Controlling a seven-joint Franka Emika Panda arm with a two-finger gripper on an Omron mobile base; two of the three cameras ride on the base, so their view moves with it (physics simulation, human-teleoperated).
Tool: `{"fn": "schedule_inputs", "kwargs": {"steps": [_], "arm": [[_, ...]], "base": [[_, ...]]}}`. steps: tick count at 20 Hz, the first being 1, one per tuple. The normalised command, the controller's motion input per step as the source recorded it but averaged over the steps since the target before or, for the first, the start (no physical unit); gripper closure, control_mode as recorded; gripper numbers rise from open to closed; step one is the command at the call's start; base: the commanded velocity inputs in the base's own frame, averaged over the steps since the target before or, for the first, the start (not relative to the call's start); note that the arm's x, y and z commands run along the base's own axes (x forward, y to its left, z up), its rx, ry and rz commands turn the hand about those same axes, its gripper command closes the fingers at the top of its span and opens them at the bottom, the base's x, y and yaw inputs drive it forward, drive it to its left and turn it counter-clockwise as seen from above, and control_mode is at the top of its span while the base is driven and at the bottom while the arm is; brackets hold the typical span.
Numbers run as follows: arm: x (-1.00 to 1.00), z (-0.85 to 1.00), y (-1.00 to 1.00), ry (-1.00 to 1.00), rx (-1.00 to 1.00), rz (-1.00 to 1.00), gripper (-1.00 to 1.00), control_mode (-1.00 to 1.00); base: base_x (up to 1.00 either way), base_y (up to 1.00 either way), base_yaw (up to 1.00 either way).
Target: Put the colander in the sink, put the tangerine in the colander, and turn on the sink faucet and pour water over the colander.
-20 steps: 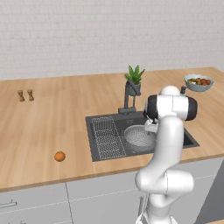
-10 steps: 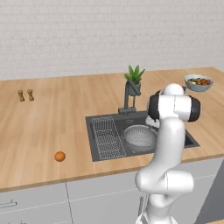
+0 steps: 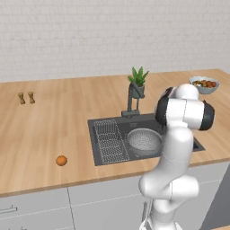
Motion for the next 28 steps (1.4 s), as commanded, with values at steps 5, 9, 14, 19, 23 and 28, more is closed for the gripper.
{"fn": "schedule_inputs", "kwargs": {"steps": [5, 9, 14, 19, 23, 28], "arm": [[-0.79, 0.37, 0.01, 0.00, 0.00, -0.06, -1.00, -1.00], [-0.65, 0.43, 0.08, 0.00, 0.00, -0.13, -1.00, -1.00], [-0.51, 0.60, 0.14, 0.04, 0.01, -0.20, -1.00, -1.00], [-0.39, 0.51, 0.29, 0.03, -0.02, -0.11, -1.00, -1.00], [-0.45, 0.37, 0.58, 0.02, -0.15, 0.03, -1.00, -1.00], [-0.32, 0.33, 0.66, 0.10, -0.04, 0.00, -1.00, -1.00]], "base": [[0.00, 0.00, 0.00], [0.00, 0.00, 0.00], [0.00, 0.00, 0.00], [0.00, 0.00, 0.00], [0.00, 0.00, 0.00], [0.00, 0.00, 0.00]]}}
